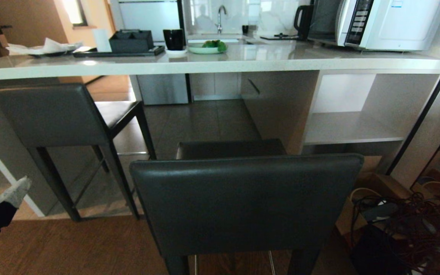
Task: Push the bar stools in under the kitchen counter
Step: Pull the gray chair out from under the dining table
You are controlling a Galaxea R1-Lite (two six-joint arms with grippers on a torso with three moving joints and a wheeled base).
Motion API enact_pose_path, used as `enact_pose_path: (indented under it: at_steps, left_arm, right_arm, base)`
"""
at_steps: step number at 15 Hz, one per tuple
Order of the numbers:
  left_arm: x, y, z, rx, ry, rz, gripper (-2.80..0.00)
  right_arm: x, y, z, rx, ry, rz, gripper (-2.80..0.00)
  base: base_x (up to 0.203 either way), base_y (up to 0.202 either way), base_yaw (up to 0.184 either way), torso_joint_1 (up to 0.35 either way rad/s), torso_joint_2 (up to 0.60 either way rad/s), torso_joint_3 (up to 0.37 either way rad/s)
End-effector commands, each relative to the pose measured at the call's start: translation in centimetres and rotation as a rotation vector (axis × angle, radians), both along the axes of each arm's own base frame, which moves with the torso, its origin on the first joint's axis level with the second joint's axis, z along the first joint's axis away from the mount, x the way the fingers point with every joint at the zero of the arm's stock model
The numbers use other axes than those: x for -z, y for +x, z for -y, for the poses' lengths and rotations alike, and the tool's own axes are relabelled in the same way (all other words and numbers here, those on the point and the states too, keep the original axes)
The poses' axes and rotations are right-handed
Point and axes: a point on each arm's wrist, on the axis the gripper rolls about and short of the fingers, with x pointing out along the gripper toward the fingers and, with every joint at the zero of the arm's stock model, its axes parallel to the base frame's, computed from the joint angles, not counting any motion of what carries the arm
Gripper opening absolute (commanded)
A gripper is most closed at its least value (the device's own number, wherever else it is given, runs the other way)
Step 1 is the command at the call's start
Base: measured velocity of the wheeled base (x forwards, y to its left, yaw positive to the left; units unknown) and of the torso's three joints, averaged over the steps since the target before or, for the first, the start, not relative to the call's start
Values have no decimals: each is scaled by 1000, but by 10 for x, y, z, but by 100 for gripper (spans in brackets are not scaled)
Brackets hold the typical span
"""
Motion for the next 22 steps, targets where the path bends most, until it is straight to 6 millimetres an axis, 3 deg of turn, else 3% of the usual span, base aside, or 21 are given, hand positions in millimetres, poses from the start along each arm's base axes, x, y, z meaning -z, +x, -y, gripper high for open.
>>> enact_pose_path:
  at_steps: [1, 5, 8, 13, 18, 20, 22]
  left_arm:
    - [0, -42, 4, 17, 13, 102, 0]
    - [20, -91, 14, 333, 82, 163, 0]
    - [25, -94, 17, 433, 104, 106, 0]
    - [9, -104, 16, 549, 7, 37, 0]
    - [44, -128, 17, 569, 34, 106, 0]
    - [64, -129, 15, 484, 72, 64, 0]
    - [89, -117, 12, 304, 150, -45, 0]
  right_arm:
    - [2, -39, -9, -117, 0, 112, 0]
    - [19, -84, -17, -239, -21, 225, 0]
    - [13, -93, -19, -269, -12, 240, 0]
    - [10, -103, -15, -384, 24, 222, 0]
    - [56, -135, -15, -378, 23, 190, 0]
    - [72, -129, -13, -251, -8, 149, 0]
    - [96, -114, -10, -99, -81, 83, 0]
  base:
    - [0, 0, 0, 0, 0, 0]
    - [0, 0, 0, 0, 0, 0]
    - [0, 0, 0, 0, 0, 0]
    - [0, 0, 0, 0, 0, 0]
    - [0, 0, 0, 0, 0, 0]
    - [0, 0, 0, 0, 0, 0]
    - [0, 0, 0, 0, 0, 0]
